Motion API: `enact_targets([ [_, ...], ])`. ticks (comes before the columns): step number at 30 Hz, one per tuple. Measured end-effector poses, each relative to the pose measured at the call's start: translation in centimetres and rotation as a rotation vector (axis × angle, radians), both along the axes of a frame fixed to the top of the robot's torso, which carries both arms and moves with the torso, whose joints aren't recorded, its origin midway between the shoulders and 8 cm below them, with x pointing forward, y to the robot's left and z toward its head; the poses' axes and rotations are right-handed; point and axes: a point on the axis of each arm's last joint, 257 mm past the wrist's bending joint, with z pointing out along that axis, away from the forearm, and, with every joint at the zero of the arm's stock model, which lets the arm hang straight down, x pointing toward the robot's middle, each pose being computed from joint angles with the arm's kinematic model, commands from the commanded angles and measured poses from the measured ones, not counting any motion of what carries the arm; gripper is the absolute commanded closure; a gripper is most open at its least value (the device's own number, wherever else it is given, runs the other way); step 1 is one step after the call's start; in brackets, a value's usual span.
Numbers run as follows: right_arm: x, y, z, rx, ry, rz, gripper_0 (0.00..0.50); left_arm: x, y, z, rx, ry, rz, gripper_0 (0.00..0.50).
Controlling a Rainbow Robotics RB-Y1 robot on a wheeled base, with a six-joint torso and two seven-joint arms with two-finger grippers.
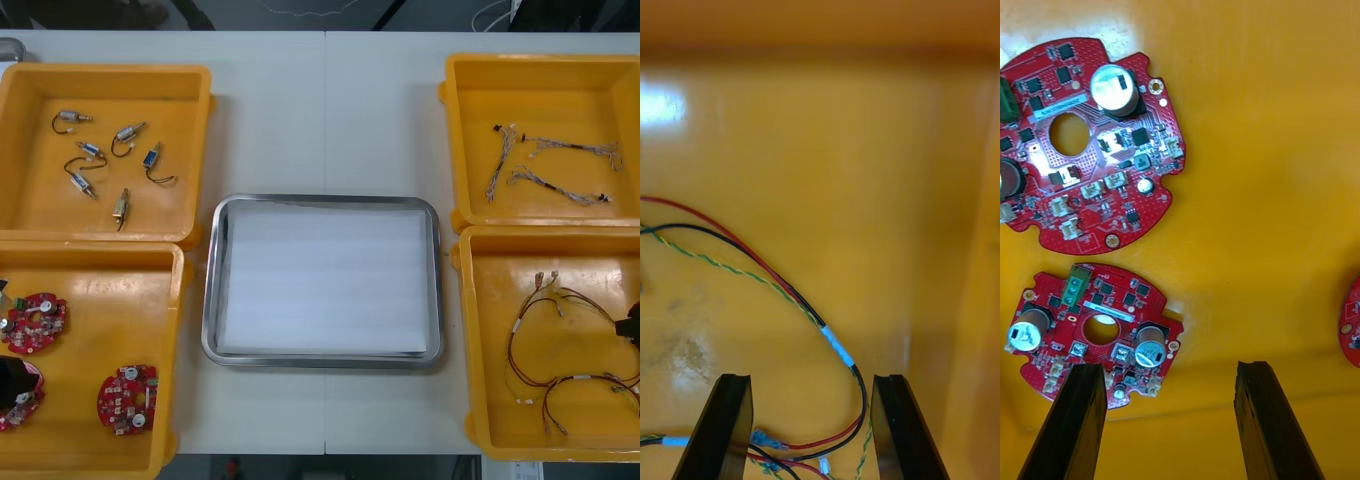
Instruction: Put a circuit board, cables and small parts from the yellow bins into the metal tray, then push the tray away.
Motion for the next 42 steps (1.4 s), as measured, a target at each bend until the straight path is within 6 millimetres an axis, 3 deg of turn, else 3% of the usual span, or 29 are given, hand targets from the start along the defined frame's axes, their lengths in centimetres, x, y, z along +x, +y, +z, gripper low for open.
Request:
enact_targets([
  [10,-0.1,0.0,-2.8,0.010,0.040,0.001,0.046,-0.7,0.4,-2.4,0.006,0.026,0.002,0.000],
  [21,-0.2,-1.1,-3.6,0.016,0.048,-0.022,0.045,-1.0,0.6,-3.7,0.017,0.039,-0.001,0.000],
  [29,-0.8,-1.1,-4.6,0.029,0.071,-0.018,0.046,0.0,0.4,-4.8,0.008,0.029,-0.003,0.000],
  [42,0.0,-1.3,-4.5,0.024,0.045,-0.011,0.047,0.5,0.1,-5.3,0.008,0.018,-0.015,0.000],
])
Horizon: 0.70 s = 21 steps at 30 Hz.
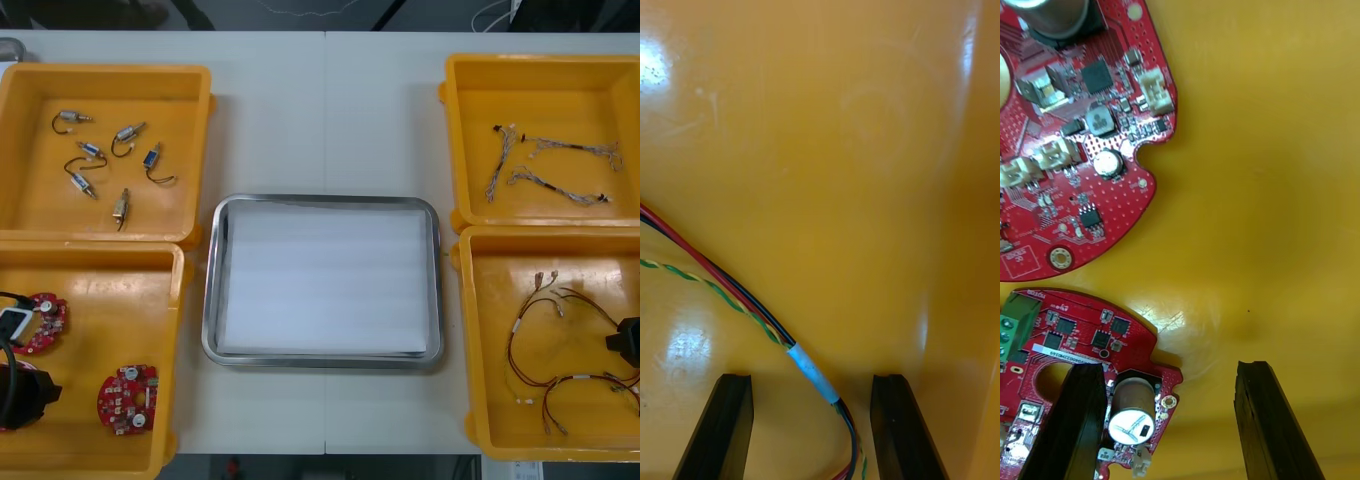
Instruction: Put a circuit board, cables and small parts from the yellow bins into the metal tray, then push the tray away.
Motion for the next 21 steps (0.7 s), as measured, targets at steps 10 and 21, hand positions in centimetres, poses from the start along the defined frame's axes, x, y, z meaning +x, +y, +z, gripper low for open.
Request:
enact_targets([
  [10,0.04,-0.10,-0.03,0.002,0.001,-0.003,0.500,-0.31,0.34,-0.48,0.008,0.011,0.004,0.000],
  [21,-0.36,0.57,0.40,0.021,0.022,0.006,0.500,-0.13,0.47,-0.44,0.016,0.003,0.001,0.499],
])
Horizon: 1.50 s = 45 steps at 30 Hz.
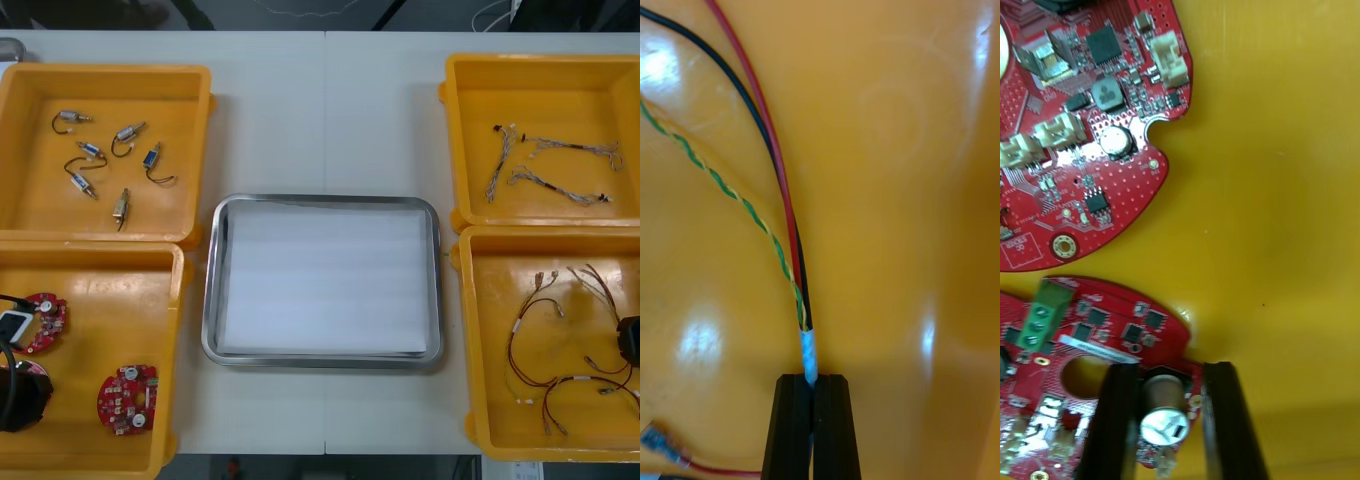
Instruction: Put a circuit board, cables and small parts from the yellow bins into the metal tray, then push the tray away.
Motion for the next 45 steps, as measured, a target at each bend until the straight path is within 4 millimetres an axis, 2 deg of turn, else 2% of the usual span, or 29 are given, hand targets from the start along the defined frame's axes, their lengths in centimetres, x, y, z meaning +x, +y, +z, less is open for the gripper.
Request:
enact_targets([
  [3,-0.6,0.3,1.1,-0.001,0.024,0.011,0.500,0.0,0.0,-0.1,0.007,-0.003,-0.005,0.498],
  [13,-1.6,0.6,8.3,-0.037,0.017,0.052,0.500,0.0,0.1,-0.1,0.012,-0.001,-0.008,0.500],
  [19,-2.6,1.8,11.1,-0.069,0.040,0.105,0.500,-0.8,0.2,0.4,0.033,0.039,-0.015,0.499],
  [26,-3.1,4.0,14.6,-0.107,0.047,0.171,0.500,-1.2,-0.1,3.6,0.049,0.072,-0.018,0.500],
  [31,-3.3,6.7,16.5,-0.075,0.040,0.183,0.500,-0.9,-0.7,6.2,0.056,0.084,-0.033,0.500],
  [38,-1.9,9.1,19.4,-0.088,-0.050,0.231,0.500,1.1,-2.4,10.2,0.097,0.072,-0.094,0.500],
  [45,-0.9,11.3,20.0,-0.115,-0.059,0.309,0.500,3.3,-5.3,14.4,0.083,0.057,-0.175,0.498],
])
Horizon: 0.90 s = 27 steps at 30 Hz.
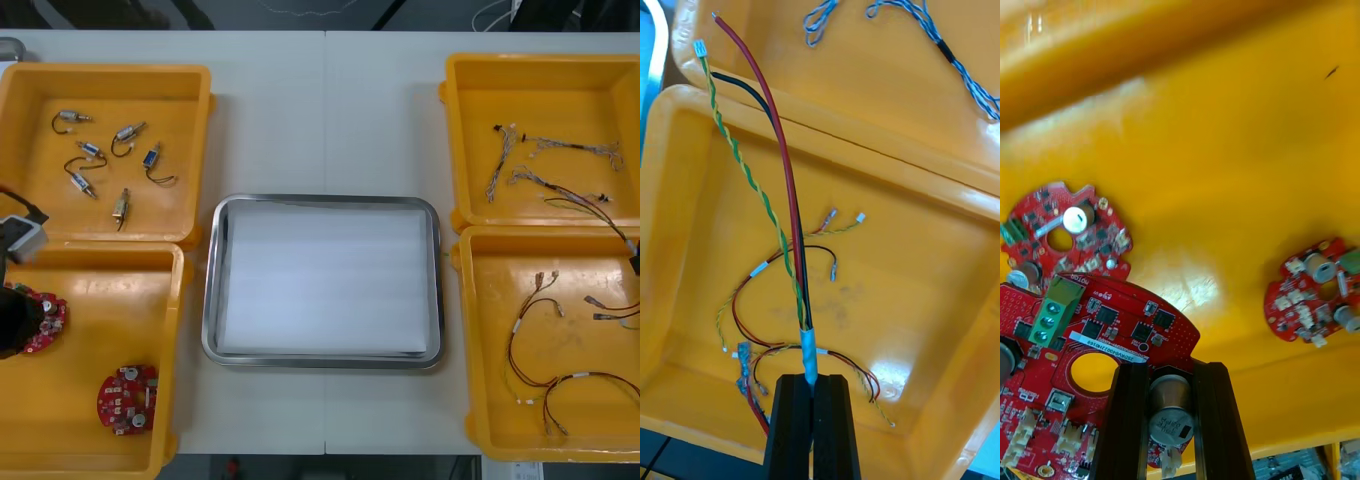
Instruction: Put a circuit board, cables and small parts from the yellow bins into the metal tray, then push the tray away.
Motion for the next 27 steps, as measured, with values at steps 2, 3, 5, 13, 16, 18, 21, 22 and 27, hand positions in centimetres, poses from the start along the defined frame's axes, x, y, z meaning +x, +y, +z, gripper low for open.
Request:
enact_targets([
  [2,0.1,0.5,-0.1,-0.013,0.004,0.019,0.500,0.9,-0.9,1.3,-0.001,-0.015,-0.028,0.499],
  [3,0.2,0.6,-0.1,-0.019,0.006,0.026,0.500,1.3,-1.3,1.8,0.000,-0.023,-0.042,0.499],
  [5,0.3,0.8,-0.2,-0.029,0.009,0.036,0.500,2.1,-2.5,2.6,0.006,-0.033,-0.079,0.500],
  [13,0.4,1.2,-0.1,-0.036,0.004,0.049,0.500,3.9,-7.9,3.4,0.044,-0.033,-0.245,0.499],
  [16,0.5,1.1,0.1,-0.046,-0.006,0.047,0.500,4.1,-9.6,3.5,0.048,-0.028,-0.269,0.498],
  [18,0.6,0.9,0.3,-0.058,-0.019,0.042,0.500,4.3,-10.8,3.6,0.038,-0.030,-0.266,0.500],
  [21,0.8,0.7,0.4,-0.068,-0.028,0.036,0.500,4.5,-12.7,3.7,0.010,-0.031,-0.239,0.500],
  [22,0.8,0.7,0.4,-0.069,-0.027,0.036,0.500,4.5,-13.5,3.7,0.000,-0.032,-0.227,0.499],
  [27,0.8,0.7,0.3,-0.072,-0.027,0.035,0.500,4.8,-17.3,3.3,-0.044,-0.039,-0.188,0.498],
])
